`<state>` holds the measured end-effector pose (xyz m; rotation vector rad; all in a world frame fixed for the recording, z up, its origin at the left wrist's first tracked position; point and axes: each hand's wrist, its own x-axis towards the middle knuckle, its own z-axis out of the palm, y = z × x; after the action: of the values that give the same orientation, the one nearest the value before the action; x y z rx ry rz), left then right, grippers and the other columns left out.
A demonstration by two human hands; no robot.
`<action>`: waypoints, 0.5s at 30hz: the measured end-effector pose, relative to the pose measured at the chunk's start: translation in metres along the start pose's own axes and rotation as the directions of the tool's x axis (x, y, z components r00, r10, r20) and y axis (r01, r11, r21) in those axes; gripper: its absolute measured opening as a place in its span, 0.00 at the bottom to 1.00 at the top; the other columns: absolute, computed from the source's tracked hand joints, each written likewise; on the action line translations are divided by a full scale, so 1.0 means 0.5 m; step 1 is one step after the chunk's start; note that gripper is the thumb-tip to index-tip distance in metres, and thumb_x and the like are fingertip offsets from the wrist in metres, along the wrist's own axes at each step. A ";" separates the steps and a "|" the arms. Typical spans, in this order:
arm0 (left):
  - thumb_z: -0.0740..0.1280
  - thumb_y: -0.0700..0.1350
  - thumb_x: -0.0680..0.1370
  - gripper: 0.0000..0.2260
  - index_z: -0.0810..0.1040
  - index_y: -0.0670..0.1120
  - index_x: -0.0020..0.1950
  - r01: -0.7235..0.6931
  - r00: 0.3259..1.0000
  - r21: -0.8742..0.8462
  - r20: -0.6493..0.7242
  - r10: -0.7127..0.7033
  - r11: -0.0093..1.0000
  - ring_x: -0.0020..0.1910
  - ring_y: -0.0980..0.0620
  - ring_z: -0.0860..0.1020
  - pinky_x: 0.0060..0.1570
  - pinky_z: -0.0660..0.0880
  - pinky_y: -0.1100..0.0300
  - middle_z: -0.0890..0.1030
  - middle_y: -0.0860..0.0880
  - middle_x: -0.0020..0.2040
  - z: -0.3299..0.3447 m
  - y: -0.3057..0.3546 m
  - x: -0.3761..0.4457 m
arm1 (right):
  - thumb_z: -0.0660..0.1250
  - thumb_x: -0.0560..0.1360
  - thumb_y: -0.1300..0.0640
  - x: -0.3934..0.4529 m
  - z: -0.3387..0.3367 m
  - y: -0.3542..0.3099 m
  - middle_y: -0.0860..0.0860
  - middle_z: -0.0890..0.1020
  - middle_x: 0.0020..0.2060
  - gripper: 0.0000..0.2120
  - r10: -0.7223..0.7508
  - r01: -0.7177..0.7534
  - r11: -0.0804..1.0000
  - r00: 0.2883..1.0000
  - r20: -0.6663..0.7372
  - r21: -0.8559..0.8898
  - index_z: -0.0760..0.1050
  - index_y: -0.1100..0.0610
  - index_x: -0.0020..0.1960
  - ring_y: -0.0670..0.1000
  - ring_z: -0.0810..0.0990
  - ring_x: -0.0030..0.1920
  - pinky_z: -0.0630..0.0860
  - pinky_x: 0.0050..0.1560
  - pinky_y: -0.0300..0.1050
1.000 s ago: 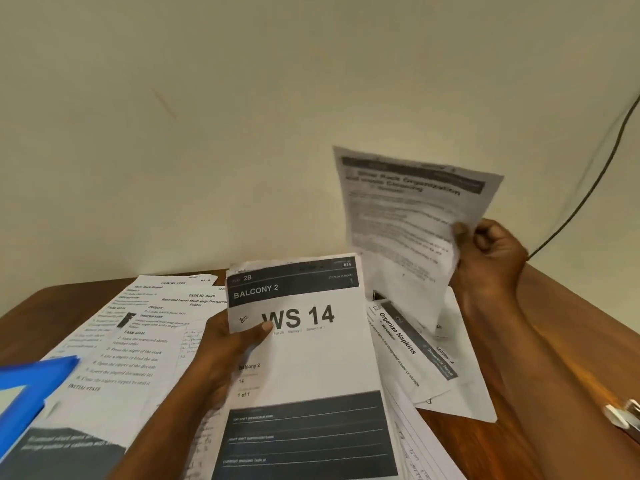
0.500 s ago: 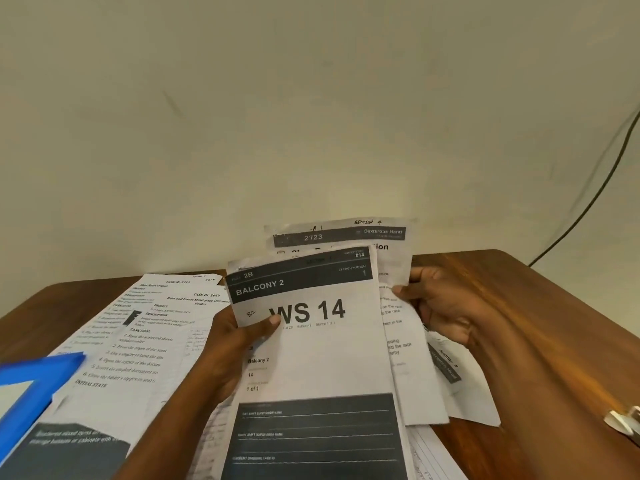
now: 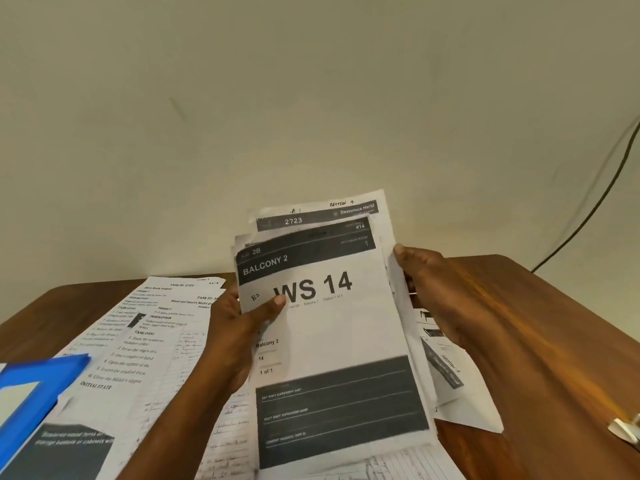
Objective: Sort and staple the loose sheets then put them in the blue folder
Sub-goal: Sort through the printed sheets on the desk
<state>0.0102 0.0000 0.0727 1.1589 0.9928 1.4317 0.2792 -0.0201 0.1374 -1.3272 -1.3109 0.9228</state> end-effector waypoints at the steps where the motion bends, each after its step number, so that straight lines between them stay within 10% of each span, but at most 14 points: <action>1: 0.76 0.47 0.66 0.27 0.76 0.48 0.64 -0.010 1.000 -0.009 -0.013 0.010 1.000 0.45 0.44 0.88 0.38 0.84 0.53 0.88 0.49 0.53 0.004 0.008 -0.002 | 0.60 0.85 0.42 -0.011 0.005 -0.009 0.42 0.86 0.55 0.15 -0.050 0.051 0.998 0.998 0.029 -0.040 0.82 0.47 0.61 0.46 0.84 0.55 0.80 0.58 0.46; 5: 0.78 0.47 0.65 0.25 0.76 0.50 0.61 -0.051 0.996 -0.062 -0.076 0.046 0.997 0.46 0.45 0.88 0.39 0.84 0.52 0.88 0.49 0.53 0.018 0.041 -0.012 | 0.72 0.79 0.50 -0.029 0.031 -0.014 0.32 0.84 0.48 0.11 -0.162 0.176 0.978 0.979 0.123 -0.114 0.78 0.43 0.61 0.39 0.85 0.49 0.79 0.43 0.30; 15: 0.76 0.44 0.70 0.20 0.80 0.48 0.61 -0.225 0.974 -0.070 -0.056 0.221 0.972 0.50 0.48 0.87 0.46 0.85 0.51 0.88 0.52 0.55 0.021 0.137 -0.043 | 0.74 0.67 0.44 -0.035 0.062 -0.035 0.45 0.85 0.54 0.18 -0.355 0.393 0.898 0.913 -0.200 0.200 0.77 0.44 0.56 0.52 0.85 0.54 0.85 0.49 0.46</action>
<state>0.0076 -0.0324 0.1376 1.2147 0.8534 1.6675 0.2434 -0.0346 0.1464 -0.8999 -1.2332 0.6635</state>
